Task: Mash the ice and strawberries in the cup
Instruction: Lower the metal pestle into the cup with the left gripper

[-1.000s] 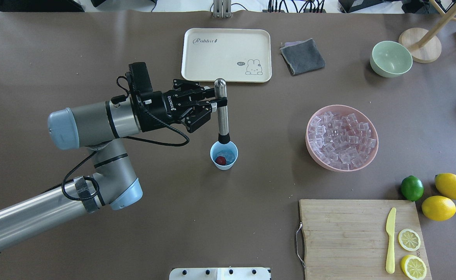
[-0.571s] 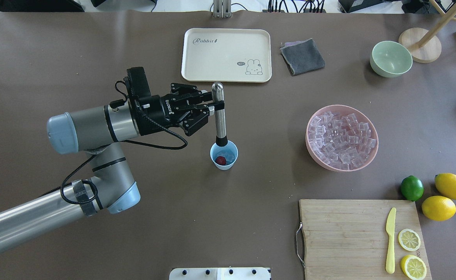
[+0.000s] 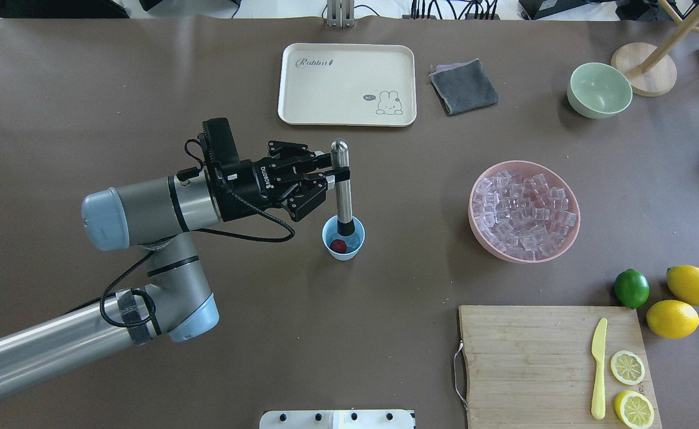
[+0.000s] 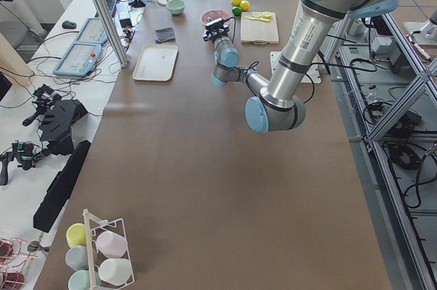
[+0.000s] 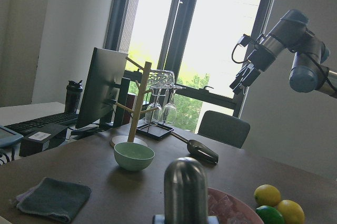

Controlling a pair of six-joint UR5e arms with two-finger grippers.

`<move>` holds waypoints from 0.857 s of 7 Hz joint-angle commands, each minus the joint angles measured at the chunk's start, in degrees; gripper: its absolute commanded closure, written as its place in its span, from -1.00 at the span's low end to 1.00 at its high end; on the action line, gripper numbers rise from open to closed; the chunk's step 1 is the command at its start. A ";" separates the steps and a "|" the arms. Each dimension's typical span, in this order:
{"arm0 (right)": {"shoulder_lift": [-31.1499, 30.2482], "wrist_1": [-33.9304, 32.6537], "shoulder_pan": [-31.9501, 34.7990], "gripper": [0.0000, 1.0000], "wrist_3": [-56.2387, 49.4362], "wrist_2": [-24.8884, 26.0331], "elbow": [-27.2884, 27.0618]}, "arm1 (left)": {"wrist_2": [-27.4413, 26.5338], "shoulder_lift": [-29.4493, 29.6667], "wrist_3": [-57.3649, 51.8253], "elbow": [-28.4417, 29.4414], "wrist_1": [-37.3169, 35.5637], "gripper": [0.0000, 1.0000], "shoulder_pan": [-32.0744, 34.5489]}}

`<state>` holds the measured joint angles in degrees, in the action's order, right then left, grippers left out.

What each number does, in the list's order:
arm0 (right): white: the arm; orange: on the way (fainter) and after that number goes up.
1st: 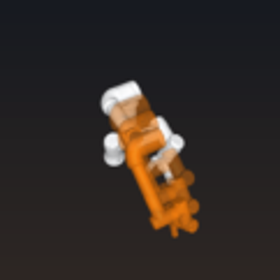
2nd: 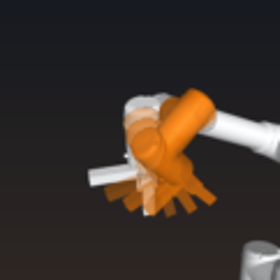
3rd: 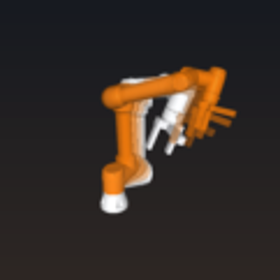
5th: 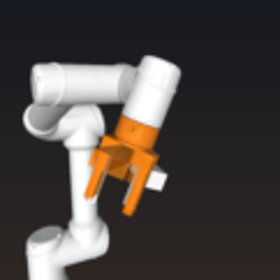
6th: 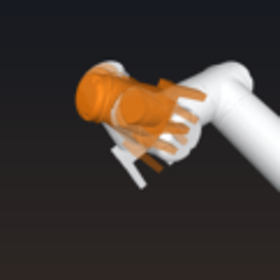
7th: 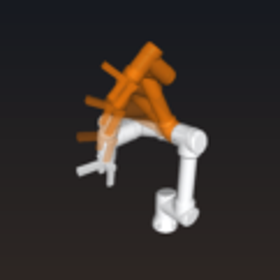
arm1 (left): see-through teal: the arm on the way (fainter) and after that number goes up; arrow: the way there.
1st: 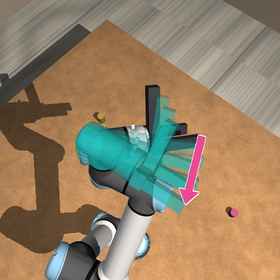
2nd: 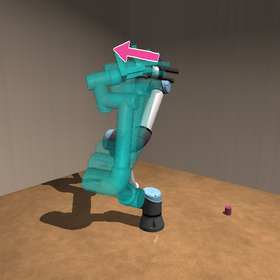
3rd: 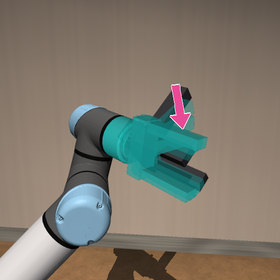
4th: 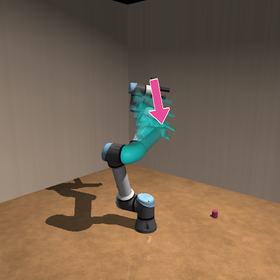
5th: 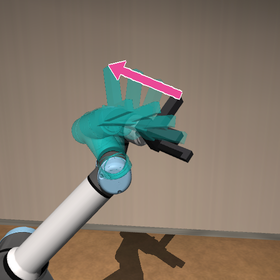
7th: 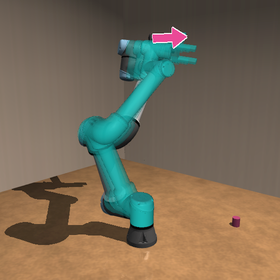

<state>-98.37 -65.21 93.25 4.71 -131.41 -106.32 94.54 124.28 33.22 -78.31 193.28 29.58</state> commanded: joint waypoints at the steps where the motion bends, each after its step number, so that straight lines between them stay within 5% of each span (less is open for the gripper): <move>1: -0.32 0.00 0.00 -1.00 -0.05 -0.07 0.06 | -0.14 -0.09 0.00 0.27 0.34 1.00 -0.22; 6: -0.15 -0.09 0.00 -1.00 -0.05 -0.42 0.15 | -0.94 -0.88 -0.18 0.36 -0.01 1.00 -1.28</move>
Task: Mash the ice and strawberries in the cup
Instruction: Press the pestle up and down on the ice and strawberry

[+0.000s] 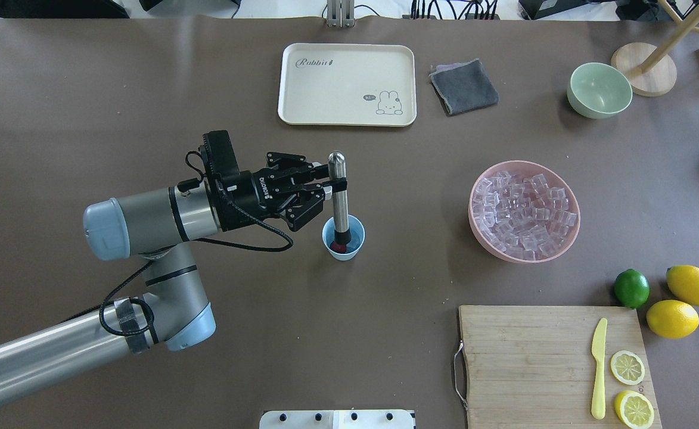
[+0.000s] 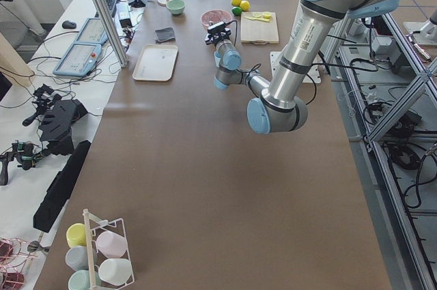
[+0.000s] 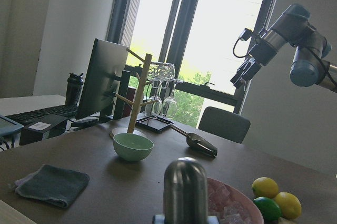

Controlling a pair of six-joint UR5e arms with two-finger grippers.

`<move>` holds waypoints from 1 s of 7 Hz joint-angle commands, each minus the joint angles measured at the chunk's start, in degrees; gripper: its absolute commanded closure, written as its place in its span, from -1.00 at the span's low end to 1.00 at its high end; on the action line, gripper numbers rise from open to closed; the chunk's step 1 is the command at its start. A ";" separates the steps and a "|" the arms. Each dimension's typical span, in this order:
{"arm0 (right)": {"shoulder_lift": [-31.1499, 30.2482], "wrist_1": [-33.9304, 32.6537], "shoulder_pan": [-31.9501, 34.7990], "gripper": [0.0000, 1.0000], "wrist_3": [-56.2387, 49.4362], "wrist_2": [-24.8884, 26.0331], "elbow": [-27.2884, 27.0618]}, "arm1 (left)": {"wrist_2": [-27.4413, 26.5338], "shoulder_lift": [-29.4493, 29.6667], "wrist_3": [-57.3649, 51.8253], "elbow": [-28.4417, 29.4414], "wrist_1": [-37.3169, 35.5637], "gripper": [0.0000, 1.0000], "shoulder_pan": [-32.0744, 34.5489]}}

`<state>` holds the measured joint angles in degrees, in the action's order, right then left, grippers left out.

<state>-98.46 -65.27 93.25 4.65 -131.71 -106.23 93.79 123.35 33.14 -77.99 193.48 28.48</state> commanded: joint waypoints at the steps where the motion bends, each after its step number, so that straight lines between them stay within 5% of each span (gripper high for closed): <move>1: -0.16 0.06 0.00 -1.00 0.09 -0.12 -0.11 | -0.19 -0.13 -0.26 0.12 -0.12 1.00 -0.18; 7: -0.24 0.06 0.00 -1.00 0.01 -0.12 -0.11 | -0.36 -0.13 -0.53 1.53 -0.03 1.00 -1.14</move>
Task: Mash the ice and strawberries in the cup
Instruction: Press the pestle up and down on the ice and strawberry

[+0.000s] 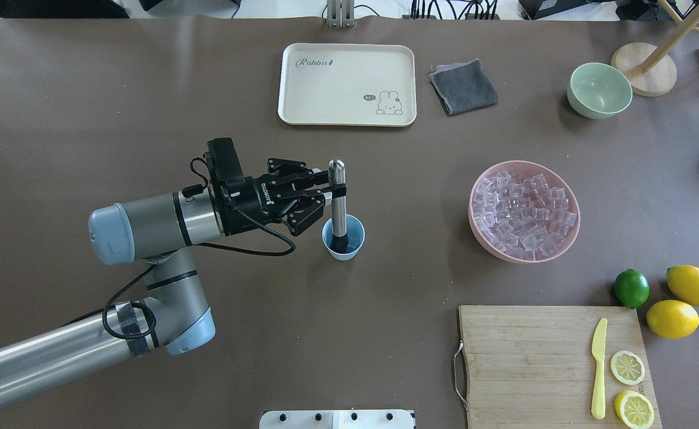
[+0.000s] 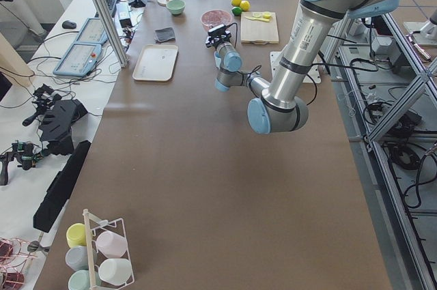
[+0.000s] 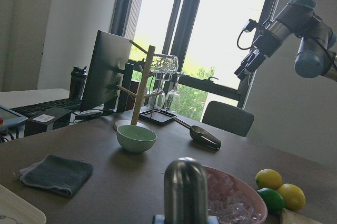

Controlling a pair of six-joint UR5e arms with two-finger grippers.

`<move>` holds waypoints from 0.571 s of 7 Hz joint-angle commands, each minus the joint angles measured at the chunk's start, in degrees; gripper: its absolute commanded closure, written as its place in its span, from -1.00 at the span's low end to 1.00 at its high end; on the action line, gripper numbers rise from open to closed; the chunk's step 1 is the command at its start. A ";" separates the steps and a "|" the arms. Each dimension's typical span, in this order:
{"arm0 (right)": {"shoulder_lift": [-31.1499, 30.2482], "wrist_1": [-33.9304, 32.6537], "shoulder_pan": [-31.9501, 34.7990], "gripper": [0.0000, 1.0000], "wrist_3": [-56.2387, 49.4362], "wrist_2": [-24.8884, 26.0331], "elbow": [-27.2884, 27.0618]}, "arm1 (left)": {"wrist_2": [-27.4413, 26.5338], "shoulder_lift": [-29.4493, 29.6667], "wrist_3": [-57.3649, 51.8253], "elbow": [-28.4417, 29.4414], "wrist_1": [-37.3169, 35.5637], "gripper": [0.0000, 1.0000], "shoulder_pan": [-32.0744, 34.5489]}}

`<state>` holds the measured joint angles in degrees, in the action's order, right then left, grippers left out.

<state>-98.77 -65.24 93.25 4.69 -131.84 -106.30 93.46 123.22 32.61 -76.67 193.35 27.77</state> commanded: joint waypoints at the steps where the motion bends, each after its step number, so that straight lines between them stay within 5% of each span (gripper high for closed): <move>1: 0.07 0.02 0.00 -1.00 -0.03 0.00 -0.05 | -1.77 0.00 0.00 0.20 0.01 1.00 -1.48; 4: -0.19 0.02 0.00 -1.00 -0.12 -1.75 -0.22 | -2.76 0.35 -0.52 0.20 -0.08 1.00 -2.19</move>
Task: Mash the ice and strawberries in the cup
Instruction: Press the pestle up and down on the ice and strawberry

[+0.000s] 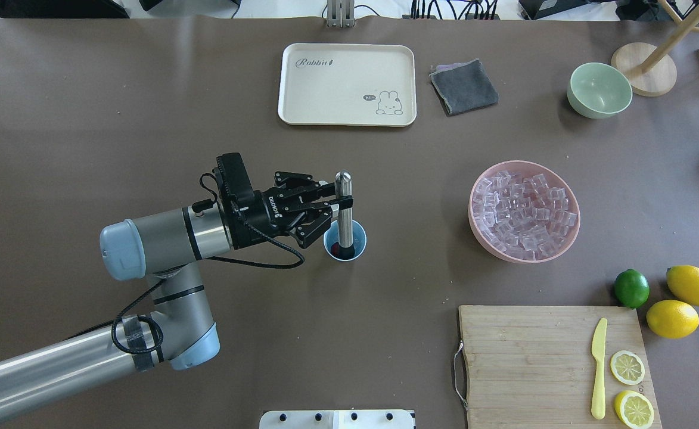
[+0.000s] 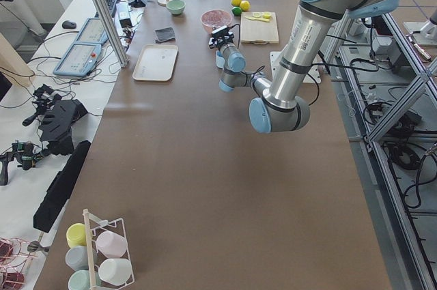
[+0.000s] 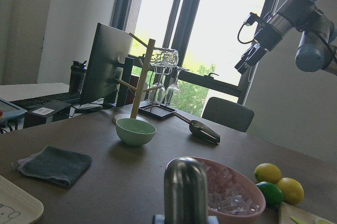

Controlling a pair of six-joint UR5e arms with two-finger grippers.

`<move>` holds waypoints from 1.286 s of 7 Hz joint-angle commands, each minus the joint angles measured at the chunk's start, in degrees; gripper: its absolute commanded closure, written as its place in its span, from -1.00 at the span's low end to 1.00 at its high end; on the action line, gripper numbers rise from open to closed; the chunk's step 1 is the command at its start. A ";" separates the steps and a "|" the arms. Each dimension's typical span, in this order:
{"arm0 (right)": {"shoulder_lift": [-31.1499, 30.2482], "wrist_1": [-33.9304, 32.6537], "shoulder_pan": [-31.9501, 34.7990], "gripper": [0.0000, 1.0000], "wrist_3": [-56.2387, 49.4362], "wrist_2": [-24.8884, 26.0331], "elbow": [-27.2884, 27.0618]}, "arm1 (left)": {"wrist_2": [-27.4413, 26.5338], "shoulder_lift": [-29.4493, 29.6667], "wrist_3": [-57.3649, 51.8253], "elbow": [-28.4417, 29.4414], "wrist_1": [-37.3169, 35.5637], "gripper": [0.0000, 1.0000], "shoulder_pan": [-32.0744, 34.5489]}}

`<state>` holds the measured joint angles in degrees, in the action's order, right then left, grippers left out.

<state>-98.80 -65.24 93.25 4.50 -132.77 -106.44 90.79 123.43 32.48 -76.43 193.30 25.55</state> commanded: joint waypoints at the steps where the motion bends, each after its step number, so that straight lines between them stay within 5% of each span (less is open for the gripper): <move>1: -0.16 0.02 0.00 -1.00 0.16 -0.83 -0.17 | 0.00 0.49 -0.23 -0.56 -0.21 1.00 0.89; 9: 0.10 0.02 0.00 -1.00 0.16 -0.74 -0.09 | 2.82 1.03 1.36 -0.48 -1.70 1.00 3.72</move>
<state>-98.79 -65.22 93.25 4.67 -133.60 -106.68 93.60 124.75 33.80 -77.24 191.61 29.60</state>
